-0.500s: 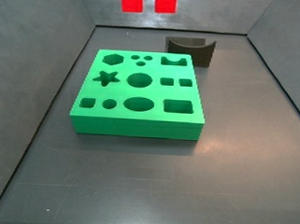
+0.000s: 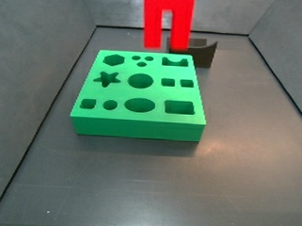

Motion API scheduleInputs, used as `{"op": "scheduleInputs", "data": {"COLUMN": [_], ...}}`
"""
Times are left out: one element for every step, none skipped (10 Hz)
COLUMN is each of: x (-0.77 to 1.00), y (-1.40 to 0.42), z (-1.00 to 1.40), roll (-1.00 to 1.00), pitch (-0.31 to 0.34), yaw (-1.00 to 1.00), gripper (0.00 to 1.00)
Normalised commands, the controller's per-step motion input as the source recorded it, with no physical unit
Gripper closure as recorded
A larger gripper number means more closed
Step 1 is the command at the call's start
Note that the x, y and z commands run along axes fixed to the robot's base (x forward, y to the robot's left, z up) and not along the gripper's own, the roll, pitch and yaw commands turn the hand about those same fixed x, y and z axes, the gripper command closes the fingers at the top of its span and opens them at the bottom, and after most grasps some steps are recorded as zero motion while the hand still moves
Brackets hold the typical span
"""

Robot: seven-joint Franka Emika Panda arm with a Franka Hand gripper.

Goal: Insert the double-square object.

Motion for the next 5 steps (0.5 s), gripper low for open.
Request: {"op": "scheduleInputs", "data": {"x": [0.47,0.54,0.53,0.49,0.36], "y": [0.06,0.09,0.11,0.13,0.12], "z": [-0.58,-0.55,-0.48,-0.45,-0.49], "roll": [0.24,0.23,0.27,0.28,0.25], "pitch": [0.047,0.083,0.114,0.13,0.103], "yaw": [0.03,0.0,0.0,0.0,0.0], "gripper": [1.0,1.0,1.0,1.0,1.0]}}
